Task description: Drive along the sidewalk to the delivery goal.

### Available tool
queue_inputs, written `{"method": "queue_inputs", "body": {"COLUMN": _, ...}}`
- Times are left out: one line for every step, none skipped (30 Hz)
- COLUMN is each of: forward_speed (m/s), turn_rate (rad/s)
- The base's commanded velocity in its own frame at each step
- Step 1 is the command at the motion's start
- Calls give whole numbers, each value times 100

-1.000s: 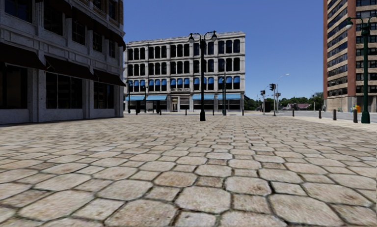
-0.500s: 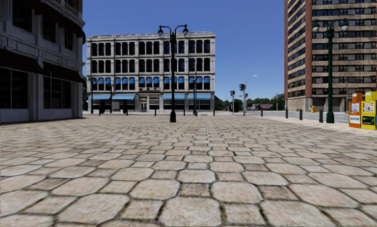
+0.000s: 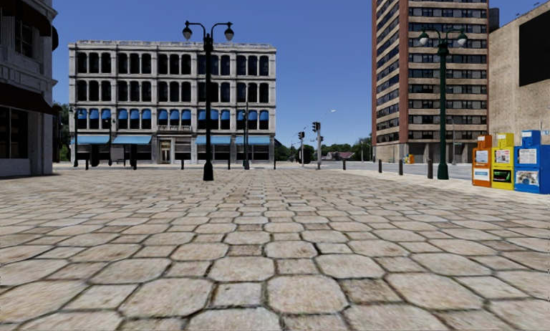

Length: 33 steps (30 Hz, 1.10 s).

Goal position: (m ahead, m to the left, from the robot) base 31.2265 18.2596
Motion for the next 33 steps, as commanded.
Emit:
{"method": "queue_inputs", "body": {"forward_speed": 200, "turn_rate": 0}}
{"method": "queue_inputs", "body": {"forward_speed": 200, "turn_rate": 0}}
{"method": "queue_inputs", "body": {"forward_speed": 200, "turn_rate": 0}}
{"method": "queue_inputs", "body": {"forward_speed": 200, "turn_rate": 0}}
{"method": "queue_inputs", "body": {"forward_speed": 200, "turn_rate": 0}}
{"method": "queue_inputs", "body": {"forward_speed": 200, "turn_rate": 0}}
{"method": "queue_inputs", "body": {"forward_speed": 200, "turn_rate": 0}}
{"method": "queue_inputs", "body": {"forward_speed": 200, "turn_rate": 0}}
{"method": "queue_inputs", "body": {"forward_speed": 200, "turn_rate": 0}}
{"method": "queue_inputs", "body": {"forward_speed": 200, "turn_rate": 0}}
{"method": "queue_inputs", "body": {"forward_speed": 200, "turn_rate": 0}}
{"method": "queue_inputs", "body": {"forward_speed": 200, "turn_rate": 0}}
{"method": "queue_inputs", "body": {"forward_speed": 200, "turn_rate": 0}}
{"method": "queue_inputs", "body": {"forward_speed": 200, "turn_rate": 0}}
{"method": "queue_inputs", "body": {"forward_speed": 200, "turn_rate": 0}}
{"method": "queue_inputs", "body": {"forward_speed": 200, "turn_rate": 0}}
{"method": "queue_inputs", "body": {"forward_speed": 200, "turn_rate": 0}}
{"method": "queue_inputs", "body": {"forward_speed": 200, "turn_rate": 0}}
{"method": "queue_inputs", "body": {"forward_speed": 200, "turn_rate": 0}}
{"method": "queue_inputs", "body": {"forward_speed": 200, "turn_rate": 0}}
{"method": "queue_inputs", "body": {"forward_speed": 200, "turn_rate": 0}}
{"method": "queue_inputs", "body": {"forward_speed": 200, "turn_rate": 0}}
{"method": "queue_inputs", "body": {"forward_speed": 200, "turn_rate": 0}}
{"method": "queue_inputs", "body": {"forward_speed": 200, "turn_rate": 0}}
{"method": "queue_inputs", "body": {"forward_speed": 200, "turn_rate": 0}}
{"method": "queue_inputs", "body": {"forward_speed": 200, "turn_rate": 0}}
{"method": "queue_inputs", "body": {"forward_speed": 200, "turn_rate": 0}}
{"method": "queue_inputs", "body": {"forward_speed": 200, "turn_rate": 0}}
{"method": "queue_inputs", "body": {"forward_speed": 200, "turn_rate": 0}}
{"method": "queue_inputs", "body": {"forward_speed": 200, "turn_rate": 0}}
{"method": "queue_inputs", "body": {"forward_speed": 200, "turn_rate": 0}}
{"method": "queue_inputs", "body": {"forward_speed": 200, "turn_rate": 0}}
{"method": "queue_inputs", "body": {"forward_speed": 200, "turn_rate": -1}}
